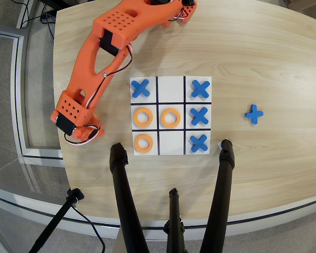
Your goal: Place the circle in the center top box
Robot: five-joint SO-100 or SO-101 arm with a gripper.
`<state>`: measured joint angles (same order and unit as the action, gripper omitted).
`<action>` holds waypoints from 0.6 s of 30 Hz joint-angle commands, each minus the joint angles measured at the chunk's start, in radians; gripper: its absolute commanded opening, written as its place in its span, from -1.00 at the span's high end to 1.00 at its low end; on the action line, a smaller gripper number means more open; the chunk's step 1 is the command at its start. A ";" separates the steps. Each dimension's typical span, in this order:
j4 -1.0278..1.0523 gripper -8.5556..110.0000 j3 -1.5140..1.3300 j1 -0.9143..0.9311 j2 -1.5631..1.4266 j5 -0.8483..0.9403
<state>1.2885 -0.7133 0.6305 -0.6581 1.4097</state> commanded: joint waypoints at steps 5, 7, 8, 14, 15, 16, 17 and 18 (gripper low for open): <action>0.041 0.80 -0.028 -0.043 -0.006 -0.012; 0.048 0.83 -0.028 -0.044 -0.006 -0.009; 0.049 0.84 -0.028 -0.044 -0.006 -0.009; 0.098 0.86 -0.026 -0.055 -0.009 -0.014; 0.115 0.86 -0.028 -0.060 -0.015 -0.017; 0.141 0.86 -0.028 -0.063 -0.025 -0.020; 0.170 0.86 -0.028 -0.067 -0.041 -0.023; 0.199 0.86 -0.028 -0.074 -0.063 -0.025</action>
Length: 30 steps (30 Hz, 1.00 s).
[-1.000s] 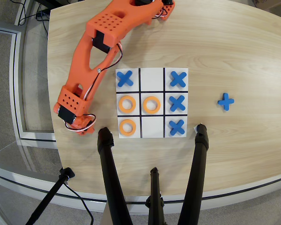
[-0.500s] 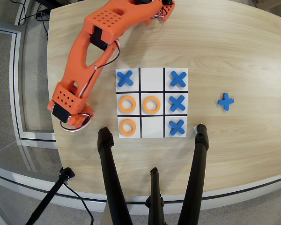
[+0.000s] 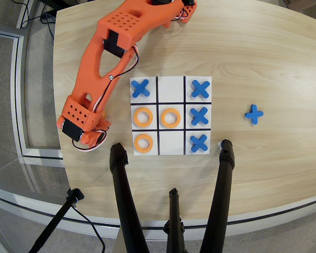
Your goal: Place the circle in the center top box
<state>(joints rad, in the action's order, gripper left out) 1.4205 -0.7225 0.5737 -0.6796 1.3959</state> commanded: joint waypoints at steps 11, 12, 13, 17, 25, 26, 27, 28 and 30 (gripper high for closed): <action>0.095 0.86 -0.023 -0.161 -0.345 -0.169; 0.100 0.86 -0.028 -0.178 -0.374 -0.170; 0.100 0.86 -0.038 -0.195 -0.405 -0.175; 0.071 0.86 -0.169 -0.272 -0.563 -0.173; -0.124 0.86 -0.614 -0.477 -0.893 -0.141; -0.124 0.86 -0.635 -0.505 -0.910 -0.143; -0.121 0.86 -0.644 -0.532 -0.916 -0.147; -0.120 0.86 -0.652 -0.558 -0.917 -0.152; -0.137 0.86 -0.667 -0.607 -0.917 -0.163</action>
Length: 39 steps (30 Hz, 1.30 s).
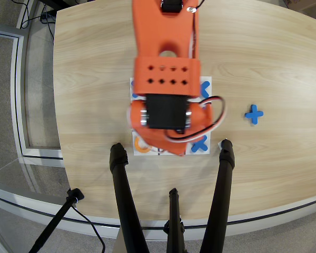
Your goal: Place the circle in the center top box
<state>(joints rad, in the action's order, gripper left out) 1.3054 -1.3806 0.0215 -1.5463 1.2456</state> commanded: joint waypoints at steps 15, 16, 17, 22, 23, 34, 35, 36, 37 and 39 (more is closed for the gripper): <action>-0.048 0.86 0.376 -0.117 0.368 -0.072; -0.038 0.86 0.408 -0.112 0.400 -0.074; -0.031 0.86 0.436 -0.107 0.430 -0.074; 0.008 0.86 0.571 -0.087 0.571 -0.083; 0.009 0.86 0.588 -0.083 0.595 -0.083; -0.003 0.86 0.614 -0.066 0.712 -0.083; -0.006 0.86 0.614 -0.066 0.718 -0.083; -0.009 0.86 0.614 -0.066 0.723 -0.083; -0.012 0.86 0.614 -0.066 0.727 -0.083; -0.018 0.86 0.614 -0.066 0.735 -0.083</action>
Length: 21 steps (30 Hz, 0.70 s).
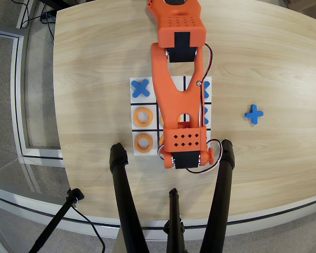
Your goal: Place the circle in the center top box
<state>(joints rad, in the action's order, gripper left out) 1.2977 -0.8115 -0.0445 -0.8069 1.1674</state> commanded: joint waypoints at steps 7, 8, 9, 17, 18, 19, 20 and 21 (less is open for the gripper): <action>-0.029 0.86 0.058 -0.015 0.023 -0.023; -0.029 0.86 0.060 -0.018 0.025 -0.026; -0.029 0.86 0.063 -0.020 0.029 -0.029; -0.040 0.86 0.084 -0.031 0.057 -0.044; -0.040 0.86 0.089 -0.031 0.060 -0.044; -0.040 0.86 0.095 -0.031 0.064 -0.044; -0.040 0.86 0.101 -0.031 0.069 -0.046; -0.040 0.86 0.109 -0.029 0.077 -0.046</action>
<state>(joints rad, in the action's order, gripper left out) 1.2671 -0.7517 -0.0675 -0.7271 1.1244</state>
